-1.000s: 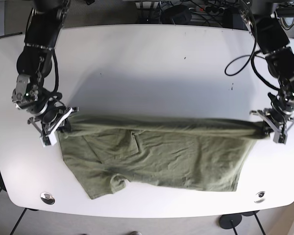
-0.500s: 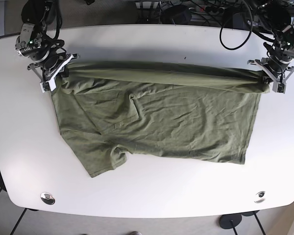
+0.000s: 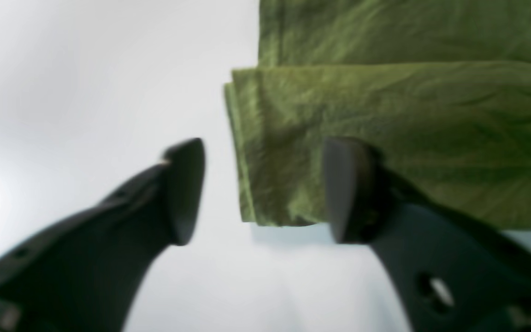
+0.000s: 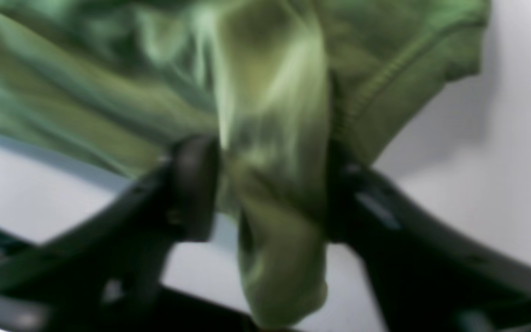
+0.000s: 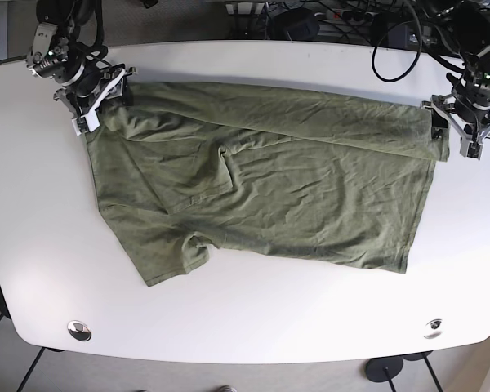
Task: Fold the T-shirt properly
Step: 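Lay the olive shirt flat and pull its edge taut with both grippers, then drag the held shirt edge with both grippers to straighten the shirt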
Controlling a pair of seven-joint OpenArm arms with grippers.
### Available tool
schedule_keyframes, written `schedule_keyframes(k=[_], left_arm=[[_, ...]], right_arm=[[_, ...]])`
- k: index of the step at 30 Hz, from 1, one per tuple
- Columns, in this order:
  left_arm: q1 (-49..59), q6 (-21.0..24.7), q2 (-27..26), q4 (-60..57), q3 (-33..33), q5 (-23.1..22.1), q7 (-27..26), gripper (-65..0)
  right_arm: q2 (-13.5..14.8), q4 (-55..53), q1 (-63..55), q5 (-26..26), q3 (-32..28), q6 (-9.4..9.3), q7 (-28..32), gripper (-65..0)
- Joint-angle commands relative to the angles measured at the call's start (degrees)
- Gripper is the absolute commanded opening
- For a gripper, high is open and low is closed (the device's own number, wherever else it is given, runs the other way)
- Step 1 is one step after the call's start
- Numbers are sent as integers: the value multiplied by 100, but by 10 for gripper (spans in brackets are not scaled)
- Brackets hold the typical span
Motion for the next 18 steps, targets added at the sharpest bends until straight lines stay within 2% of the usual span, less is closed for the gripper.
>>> schedule_keyframes(k=[1, 4, 7, 9, 12, 16, 18], left_arm=[[-205, 21, -271, 70, -108, -67, -75, -197], [-478, -23, -518, -44, -143, -76, -75, -197], [-557, -31, -623, 0, -143, -76, -84, -197], [-601, -31, -623, 8, -143, -199, -92, -197], [-592, -31, -623, 0, -116, -603, -92, -197], [-214, -31, -518, 8, 77, -638, -75, -199], [-21, -31, -351, 114, 174, -612, -92, -229]], right_arm=[[122, 95, -59, 426, 209, 3, 83, -241], [289, 130, -199, 962, 314, 12, 75, -227], [430, 104, -375, 2026, 868, 188, 75, -227], [474, 121, -446, 2430, 1114, 196, -57, -227], [483, 130, -437, 2553, 1413, 196, -365, -227], [500, 297, -595, 2544, 1440, 196, -532, -228], [465, 455, -780, 2536, 1422, 179, -550, -228]])
